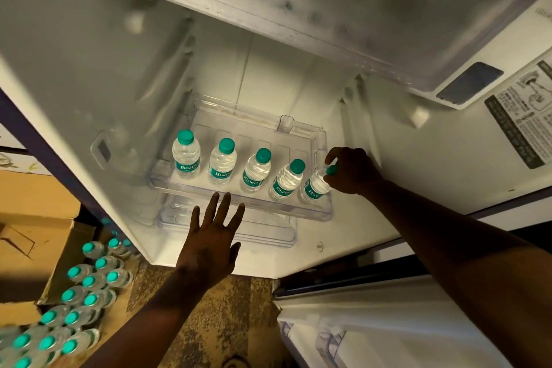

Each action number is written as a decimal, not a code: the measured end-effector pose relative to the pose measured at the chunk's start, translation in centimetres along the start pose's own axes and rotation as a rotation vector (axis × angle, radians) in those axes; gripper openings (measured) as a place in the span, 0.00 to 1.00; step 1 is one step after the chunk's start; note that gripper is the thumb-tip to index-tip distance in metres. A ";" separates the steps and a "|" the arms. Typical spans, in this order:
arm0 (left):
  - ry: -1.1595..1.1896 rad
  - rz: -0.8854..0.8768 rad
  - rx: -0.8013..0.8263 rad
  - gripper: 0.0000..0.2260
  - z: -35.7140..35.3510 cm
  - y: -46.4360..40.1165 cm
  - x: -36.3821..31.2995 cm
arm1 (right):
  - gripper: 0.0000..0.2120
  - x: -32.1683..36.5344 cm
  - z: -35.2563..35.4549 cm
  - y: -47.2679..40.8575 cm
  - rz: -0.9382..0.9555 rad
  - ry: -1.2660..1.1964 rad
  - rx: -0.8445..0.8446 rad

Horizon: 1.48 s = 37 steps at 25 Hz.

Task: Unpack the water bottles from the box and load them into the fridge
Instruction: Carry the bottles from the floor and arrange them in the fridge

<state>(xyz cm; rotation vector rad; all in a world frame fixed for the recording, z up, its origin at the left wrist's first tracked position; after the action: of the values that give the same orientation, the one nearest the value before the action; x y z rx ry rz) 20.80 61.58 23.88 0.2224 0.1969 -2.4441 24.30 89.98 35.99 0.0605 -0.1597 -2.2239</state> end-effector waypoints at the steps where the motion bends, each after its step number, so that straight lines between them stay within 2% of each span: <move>1: 0.004 0.010 0.001 0.39 0.3 0.0 0.4 | 0.20 0.0 0.4 0.0 -0.027 -0.007 -0.028; 3: 0.014 0.044 0.014 0.37 0.7 0.2 1.4 | 0.20 -0.1 1.8 0.4 -0.121 -0.086 -0.154; 6: 0.107 0.111 0.020 0.35 1.2 0.4 2.5 | 0.18 0.8 4.0 3.0 -0.258 -0.273 -0.456; 9: 0.167 0.140 -0.007 0.33 2.3 0.8 2.9 | 0.19 4.4 4.3 6.4 -0.176 -0.409 -0.668; 11: 0.204 0.164 -0.014 0.32 2.7 1.4 3.4 | 0.19 7.1 2.8 8.5 -0.082 -0.464 -0.683; 15: 0.250 0.198 -0.019 0.30 2.9 4.5 4.4 | 0.22 12.0 -2.7 12.4 0.055 -0.558 -0.542; 19: 0.258 0.302 0.031 0.29 1.4 9.6 7.4 | 0.22 17.9 -8.2 15.6 0.176 -0.581 -0.351; 30: 0.259 0.677 0.184 0.30 -3.0 25.0 20.2 | 0.26 35.7 -18.8 22.6 0.414 -0.413 0.097; 35: 0.263 0.814 0.183 0.29 -3.3 32.7 27.3 | 0.28 43.8 -22.3 26.3 0.531 -0.368 0.232; 37: 0.261 0.856 0.161 0.29 -3.3 35.2 30.4 | 0.28 47.6 -23.2 27.2 0.575 -0.342 0.214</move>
<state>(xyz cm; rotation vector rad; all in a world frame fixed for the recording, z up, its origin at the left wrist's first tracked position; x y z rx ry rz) 20.34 16.66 11.32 0.5676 0.0038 -1.5734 18.84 33.67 17.30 -0.2246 -0.5329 -1.6208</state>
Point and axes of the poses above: each hand's wrist, its own y-axis away from the middle knuckle, its own z-axis out of the back of the hand, x = y × z, the point moved 10 cm from there along -y, towards the middle knuckle, and after that the axes turned 7 degrees about -x, right-handed, at the moved point
